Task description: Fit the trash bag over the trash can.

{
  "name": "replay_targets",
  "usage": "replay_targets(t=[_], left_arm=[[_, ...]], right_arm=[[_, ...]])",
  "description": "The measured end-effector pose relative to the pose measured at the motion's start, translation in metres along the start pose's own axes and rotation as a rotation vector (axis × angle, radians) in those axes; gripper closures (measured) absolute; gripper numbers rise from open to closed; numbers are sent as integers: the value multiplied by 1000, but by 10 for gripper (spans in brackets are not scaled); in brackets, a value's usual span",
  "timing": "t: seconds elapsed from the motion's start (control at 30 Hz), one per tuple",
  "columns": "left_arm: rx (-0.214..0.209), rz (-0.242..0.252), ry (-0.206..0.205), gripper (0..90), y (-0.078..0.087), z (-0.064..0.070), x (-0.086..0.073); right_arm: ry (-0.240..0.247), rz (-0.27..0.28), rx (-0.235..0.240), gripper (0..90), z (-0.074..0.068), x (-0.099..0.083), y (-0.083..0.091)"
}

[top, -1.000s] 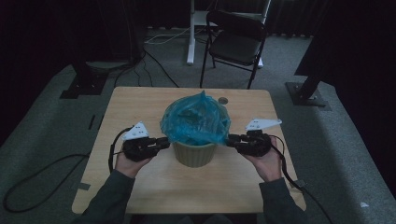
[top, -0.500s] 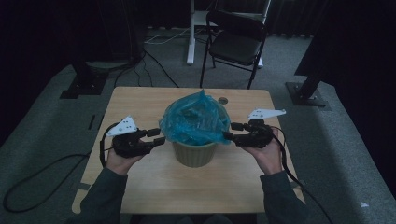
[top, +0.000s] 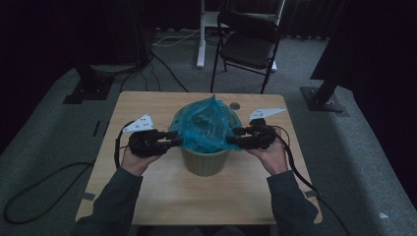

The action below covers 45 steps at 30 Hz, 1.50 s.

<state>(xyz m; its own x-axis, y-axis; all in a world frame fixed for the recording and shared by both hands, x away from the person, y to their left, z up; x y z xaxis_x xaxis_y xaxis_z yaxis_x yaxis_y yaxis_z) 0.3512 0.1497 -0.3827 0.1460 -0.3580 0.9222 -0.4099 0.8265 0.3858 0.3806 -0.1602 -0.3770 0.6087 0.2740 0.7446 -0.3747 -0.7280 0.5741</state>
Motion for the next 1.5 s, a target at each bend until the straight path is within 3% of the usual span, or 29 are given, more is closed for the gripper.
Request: replay_targets(t=[0.03, 0.07, 0.13, 0.3, 0.57, 0.87, 1.13, 1.3, 1.5], left_arm=[[0, 0, 0, 761, 0, 0, 0], [3, -10, -16, 761, -1, 3, -1], [8, -9, -23, 853, -1, 7, -2], [15, -4, -35, 889, 4, 12, -8], [12, -36, -31, 892, 9, 16, -26], [-3, -81, -32, 894, -2, 15, -39], [25, -158, -85, 893, -17, 16, -47], [30, -172, -62, 893, -21, 9, -53], [37, -173, -23, 893, -23, 1, -61]], right_arm=[[0, 0, 0, 580, 0, 0, 0], [10, -6, 7, 626, -1, -1, 0], [40, -11, 7, 749, -6, -3, 1], [83, -15, 12, 836, -14, -9, 6], [92, -24, 25, 866, -15, -23, 15], [80, -36, 52, 880, -11, -35, 13], [82, -64, 41, 879, -7, -46, 6], [75, -98, 6, 879, 0, -49, -2], [47, -113, -4, 880, 9, -53, -9]])
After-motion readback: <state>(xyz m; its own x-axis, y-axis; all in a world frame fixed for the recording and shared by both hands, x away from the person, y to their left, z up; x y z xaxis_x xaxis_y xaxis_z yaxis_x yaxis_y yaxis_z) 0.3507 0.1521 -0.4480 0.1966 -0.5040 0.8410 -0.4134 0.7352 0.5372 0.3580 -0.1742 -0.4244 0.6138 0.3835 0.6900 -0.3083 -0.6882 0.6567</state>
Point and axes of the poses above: each handheld gripper's, and its own axes: y roughly backward along the jaws, x roughly out of its top, z roughly to its right, the point moved 3 cm from there along -y, roughly forward along the jaws, and after that the axes turned 10 degrees about -y, right-handed, at the moved point
